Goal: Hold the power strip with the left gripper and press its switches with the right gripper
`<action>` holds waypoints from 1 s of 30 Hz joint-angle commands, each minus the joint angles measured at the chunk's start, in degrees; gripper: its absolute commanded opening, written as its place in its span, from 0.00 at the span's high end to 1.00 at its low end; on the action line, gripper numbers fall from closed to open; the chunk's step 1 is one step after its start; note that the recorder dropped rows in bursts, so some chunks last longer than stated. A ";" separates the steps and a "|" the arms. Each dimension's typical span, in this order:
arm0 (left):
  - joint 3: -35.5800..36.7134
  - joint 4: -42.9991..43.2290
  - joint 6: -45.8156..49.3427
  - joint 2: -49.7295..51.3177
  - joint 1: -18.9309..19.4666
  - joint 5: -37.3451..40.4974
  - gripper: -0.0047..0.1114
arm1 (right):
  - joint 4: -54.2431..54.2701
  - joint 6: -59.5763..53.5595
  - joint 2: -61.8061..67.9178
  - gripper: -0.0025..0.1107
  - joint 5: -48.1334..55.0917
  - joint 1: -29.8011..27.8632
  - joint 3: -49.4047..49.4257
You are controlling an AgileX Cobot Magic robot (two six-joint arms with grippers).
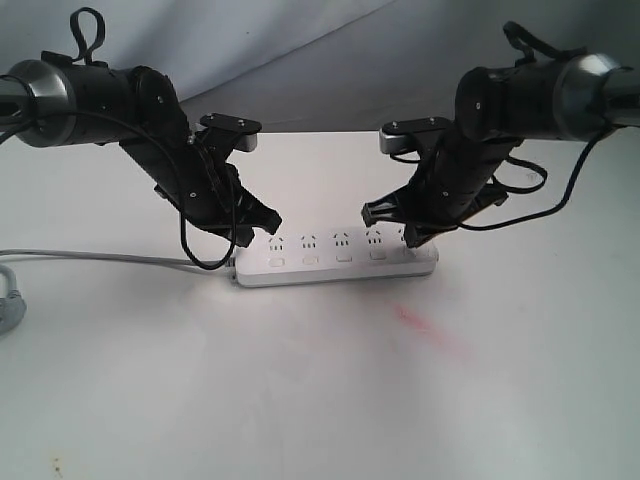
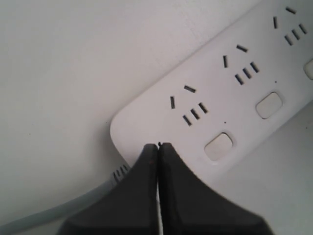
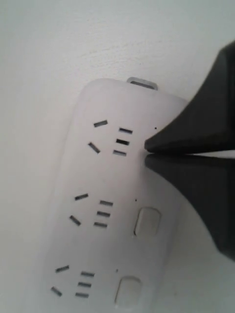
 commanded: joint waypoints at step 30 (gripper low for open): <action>-0.25 -0.23 -0.09 -0.05 -0.32 -0.10 0.96 | 0.23 -2.91 2.49 0.98 2.85 5.24 -3.71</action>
